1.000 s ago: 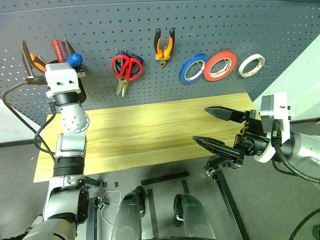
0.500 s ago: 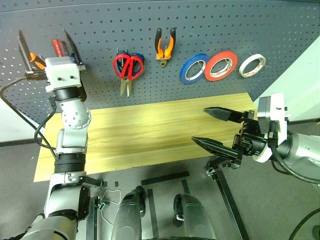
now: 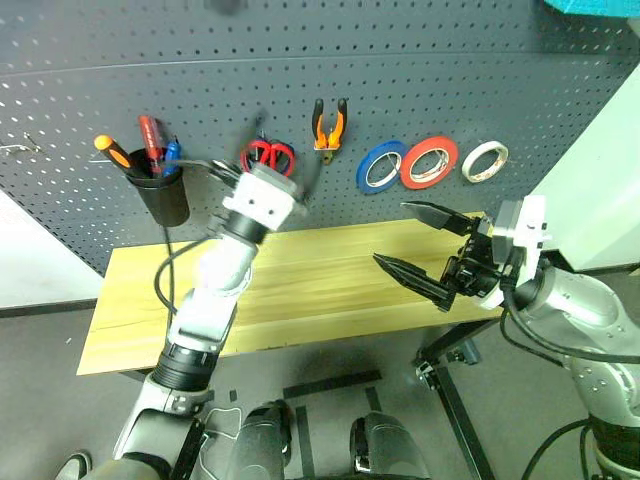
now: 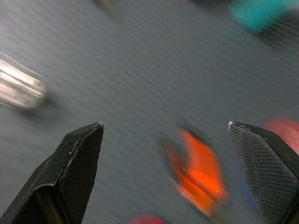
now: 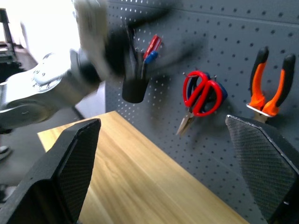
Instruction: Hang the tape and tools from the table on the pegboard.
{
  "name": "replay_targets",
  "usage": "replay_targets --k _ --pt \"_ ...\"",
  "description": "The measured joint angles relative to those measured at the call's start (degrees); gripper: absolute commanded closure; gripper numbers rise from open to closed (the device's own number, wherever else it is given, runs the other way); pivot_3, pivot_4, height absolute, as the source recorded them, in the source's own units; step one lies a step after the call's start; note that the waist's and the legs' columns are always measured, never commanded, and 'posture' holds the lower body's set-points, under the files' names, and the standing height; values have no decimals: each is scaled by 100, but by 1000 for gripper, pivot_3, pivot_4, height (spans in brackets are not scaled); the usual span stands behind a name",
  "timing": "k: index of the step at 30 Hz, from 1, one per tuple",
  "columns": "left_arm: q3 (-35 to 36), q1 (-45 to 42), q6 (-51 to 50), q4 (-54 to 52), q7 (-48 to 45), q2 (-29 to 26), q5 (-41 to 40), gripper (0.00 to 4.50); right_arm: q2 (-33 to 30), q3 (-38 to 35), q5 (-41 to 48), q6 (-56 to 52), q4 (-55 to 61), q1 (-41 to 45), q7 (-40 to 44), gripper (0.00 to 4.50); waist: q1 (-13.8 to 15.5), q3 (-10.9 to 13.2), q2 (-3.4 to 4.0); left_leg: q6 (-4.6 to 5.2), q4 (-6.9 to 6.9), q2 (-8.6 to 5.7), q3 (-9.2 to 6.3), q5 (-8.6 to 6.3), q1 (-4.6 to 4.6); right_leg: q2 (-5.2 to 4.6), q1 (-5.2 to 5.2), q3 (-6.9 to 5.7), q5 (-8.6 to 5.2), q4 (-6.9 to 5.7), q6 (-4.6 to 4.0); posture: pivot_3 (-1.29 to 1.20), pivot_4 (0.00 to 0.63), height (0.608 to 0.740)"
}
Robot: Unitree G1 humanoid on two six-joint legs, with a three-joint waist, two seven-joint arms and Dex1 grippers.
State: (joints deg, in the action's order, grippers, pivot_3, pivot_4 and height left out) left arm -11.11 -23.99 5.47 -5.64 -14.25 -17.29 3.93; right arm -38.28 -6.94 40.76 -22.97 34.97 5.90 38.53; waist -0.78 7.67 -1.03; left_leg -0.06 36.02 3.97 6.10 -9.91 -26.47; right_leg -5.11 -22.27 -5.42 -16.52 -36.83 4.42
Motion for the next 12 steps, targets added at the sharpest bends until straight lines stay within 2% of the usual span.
replay_targets --k 3,7,10,12 --pt "-72 103 -879 410 -1027 -257 -555 38 248 98 -437 387 -179 -257 42 0 3 -122 71 0 -59 79 -4 0 -10 72 57 -14 134 193 -22 65 0 717" --pt "-250 140 -1806 840 -1753 -621 -673 38 394 432 -986 550 -414 -330 -21 0 17 -235 86 -1 -74 68 11 2 9 53 21 -9 135 179 -27 73 0 717" --pt "-697 335 -2458 1006 -2439 -1278 -413 38 479 680 -1412 448 -723 -346 -251 0 19 -285 96 -14 -70 64 12 11 9 55 -10 -3 127 142 -23 76 0 717" --pt "-771 552 -2840 1028 -2675 -1338 -422 38 520 735 -1590 450 -874 -454 -297 0 34 -292 107 -11 -68 55 15 12 6 43 -20 3 121 119 -4 81 0 717"
